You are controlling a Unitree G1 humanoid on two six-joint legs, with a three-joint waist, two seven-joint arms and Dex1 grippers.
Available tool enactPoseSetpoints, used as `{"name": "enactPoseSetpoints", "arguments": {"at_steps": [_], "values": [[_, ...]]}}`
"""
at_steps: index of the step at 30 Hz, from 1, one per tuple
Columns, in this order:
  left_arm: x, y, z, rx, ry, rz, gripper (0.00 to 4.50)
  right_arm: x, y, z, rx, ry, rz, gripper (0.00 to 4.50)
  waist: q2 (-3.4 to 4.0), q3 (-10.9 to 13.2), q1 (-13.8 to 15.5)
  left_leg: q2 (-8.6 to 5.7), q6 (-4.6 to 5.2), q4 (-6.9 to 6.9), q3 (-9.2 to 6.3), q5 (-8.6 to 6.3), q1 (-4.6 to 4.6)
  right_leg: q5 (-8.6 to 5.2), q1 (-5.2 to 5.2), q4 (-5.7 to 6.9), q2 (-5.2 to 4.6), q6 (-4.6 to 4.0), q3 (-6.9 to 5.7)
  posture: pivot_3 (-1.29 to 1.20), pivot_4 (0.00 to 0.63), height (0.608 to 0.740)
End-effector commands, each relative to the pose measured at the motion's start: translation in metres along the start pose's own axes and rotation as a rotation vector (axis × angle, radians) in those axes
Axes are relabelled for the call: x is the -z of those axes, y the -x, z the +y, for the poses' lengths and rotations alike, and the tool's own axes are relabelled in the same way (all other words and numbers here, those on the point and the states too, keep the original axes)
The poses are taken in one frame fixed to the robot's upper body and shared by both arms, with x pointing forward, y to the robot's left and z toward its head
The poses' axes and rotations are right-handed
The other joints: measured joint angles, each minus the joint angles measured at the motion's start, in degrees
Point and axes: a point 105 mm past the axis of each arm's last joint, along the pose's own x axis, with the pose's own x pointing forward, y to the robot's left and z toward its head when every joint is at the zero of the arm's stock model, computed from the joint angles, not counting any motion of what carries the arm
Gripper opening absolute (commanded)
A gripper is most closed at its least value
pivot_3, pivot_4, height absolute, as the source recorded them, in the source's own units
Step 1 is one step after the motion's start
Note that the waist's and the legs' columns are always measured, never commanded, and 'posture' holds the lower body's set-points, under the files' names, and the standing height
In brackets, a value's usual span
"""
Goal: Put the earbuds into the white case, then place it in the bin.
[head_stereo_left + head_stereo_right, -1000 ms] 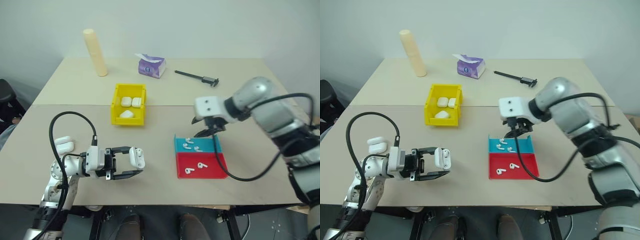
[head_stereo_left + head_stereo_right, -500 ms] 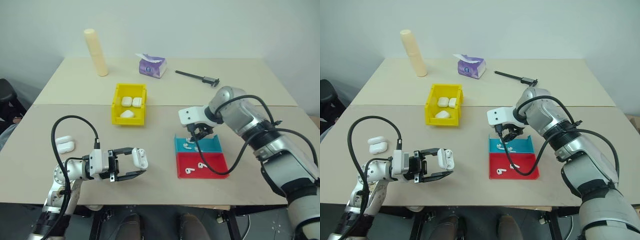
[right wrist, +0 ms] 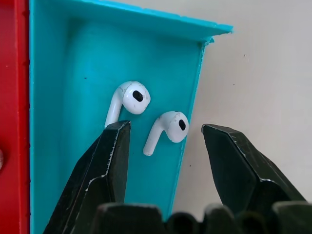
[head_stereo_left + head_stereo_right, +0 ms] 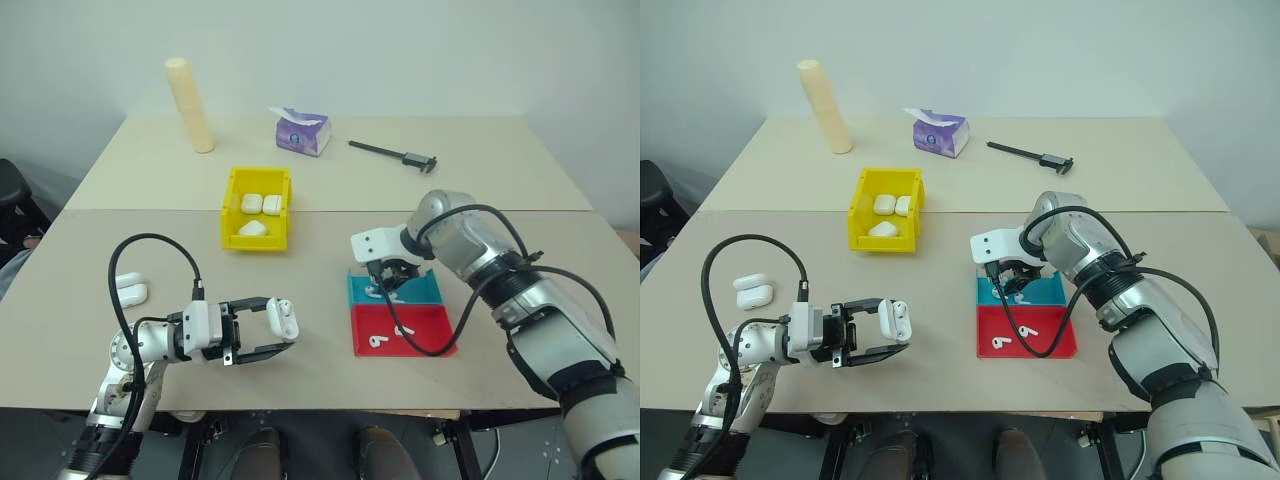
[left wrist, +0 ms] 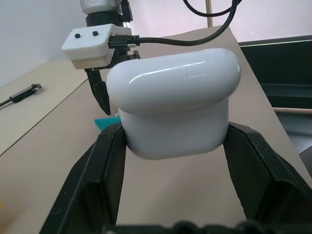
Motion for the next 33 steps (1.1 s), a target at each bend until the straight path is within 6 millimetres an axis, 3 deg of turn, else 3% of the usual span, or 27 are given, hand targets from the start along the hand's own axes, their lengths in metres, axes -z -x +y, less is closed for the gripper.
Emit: {"name": "enactPoseSetpoints", "arguments": {"at_steps": [1,3,16,19,33], "values": [[-0.0084,-0.0006,0.0005,0.007,-0.064,-0.009,2.75,-0.0026,0.0059,-0.005,0.03,0.015,-0.014,2.63,0.0,0.0,0.0,0.0,0.0,0.0,0.0,0.0,0.0,0.0,0.0,0.0,0.0,0.0,0.0,0.0,0.15,0.74],[-0.0077,-0.0007,0.0004,0.008,-0.065,-0.006,2.75,-0.0007,0.0046,-0.0039,0.03,0.027,-0.006,2.22,0.0,0.0,0.0,0.0,0.0,0.0,0.0,0.0,0.0,0.0,0.01,0.0,-0.01,0.0,0.0,0.0,0.15,0.74],[-0.0079,-0.0024,0.0015,0.012,-0.07,-0.007,2.75,-0.0016,0.0028,-0.0048,0.04,0.024,-0.013,2.22,0.0,0.0,0.0,0.0,0.0,0.0,0.01,0.0,0.01,0.0,0.01,0.01,0.0,0.0,0.0,0.0,0.15,0.74],[-0.008,-0.003,0.0013,0.014,-0.069,-0.006,2.75,-0.0002,0.0016,-0.0034,0.036,0.029,-0.006,1.63,0.0,0.0,0.0,0.0,0.0,0.0,0.01,0.0,0.01,0.0,0.0,0.01,0.0,0.0,0.0,0.0,0.15,0.74],[-0.0068,-0.0034,0.0001,0.013,-0.067,0.001,2.75,0.0051,0.0012,-0.0011,0.031,0.033,0.004,1.63,0.0,0.0,0.0,0.0,0.0,0.0,0.01,0.0,0.03,0.0,0.02,0.02,0.0,0.0,0.0,0.0,0.15,0.74]]}}
